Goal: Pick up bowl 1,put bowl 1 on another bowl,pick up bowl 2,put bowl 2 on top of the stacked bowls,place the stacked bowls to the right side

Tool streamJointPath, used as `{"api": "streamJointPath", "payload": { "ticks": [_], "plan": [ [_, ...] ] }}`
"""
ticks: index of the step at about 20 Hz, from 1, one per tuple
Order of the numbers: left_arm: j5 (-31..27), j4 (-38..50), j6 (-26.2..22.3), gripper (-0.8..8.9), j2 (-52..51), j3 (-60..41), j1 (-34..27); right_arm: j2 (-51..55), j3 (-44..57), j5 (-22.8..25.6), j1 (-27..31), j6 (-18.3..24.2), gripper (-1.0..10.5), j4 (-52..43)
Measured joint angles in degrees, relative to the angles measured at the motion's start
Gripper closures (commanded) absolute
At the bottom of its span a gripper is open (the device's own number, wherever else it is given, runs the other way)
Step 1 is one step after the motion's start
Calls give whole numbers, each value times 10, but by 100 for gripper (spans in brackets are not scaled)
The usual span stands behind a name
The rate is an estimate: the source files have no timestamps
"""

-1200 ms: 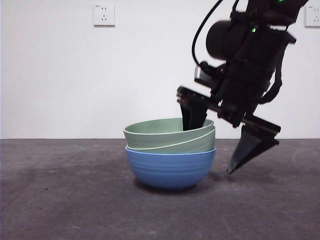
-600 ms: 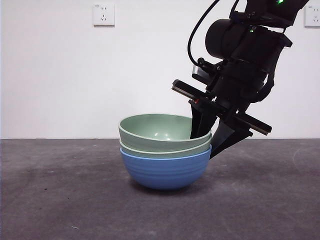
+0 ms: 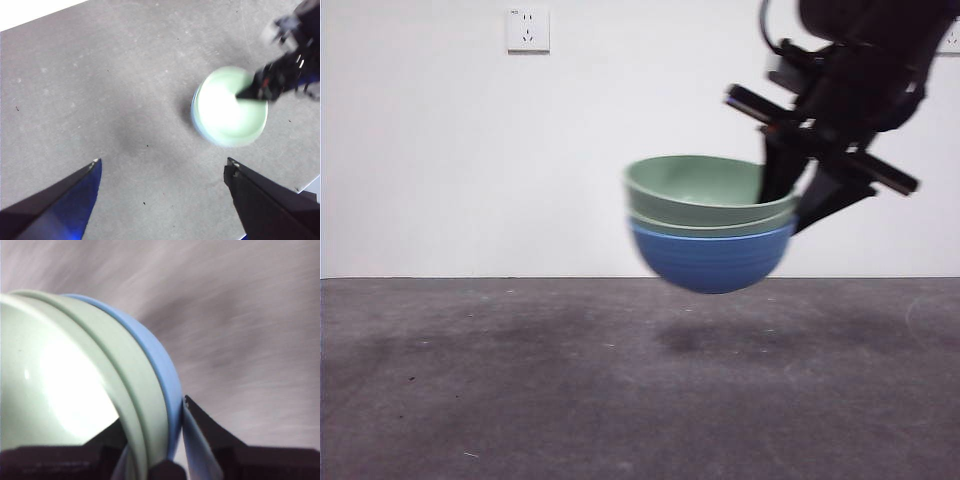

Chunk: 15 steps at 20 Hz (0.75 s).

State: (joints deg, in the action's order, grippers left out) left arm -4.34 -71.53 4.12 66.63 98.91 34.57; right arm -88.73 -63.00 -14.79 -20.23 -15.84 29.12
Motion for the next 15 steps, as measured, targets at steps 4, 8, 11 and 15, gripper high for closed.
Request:
{"api": "streamJointPath", "payload": {
  "ticks": [4, 8, 11, 15],
  "plan": [
    [0, -1, 0, 404, 0, 0, 0, -4, 0, 4, 92, 5, 960, -5],
    [0, -1, 0, 404, 0, 0, 0, -18, 0, 4, 143, 5, 960, -20],
    [0, -1, 0, 404, 0, 0, 0, -58, 0, 5, 150, 7, 960, -21],
    [0, -9, 0, 404, 0, 0, 0, -91, 0, -1, 151, 7, 959, -26]
  ]
}}
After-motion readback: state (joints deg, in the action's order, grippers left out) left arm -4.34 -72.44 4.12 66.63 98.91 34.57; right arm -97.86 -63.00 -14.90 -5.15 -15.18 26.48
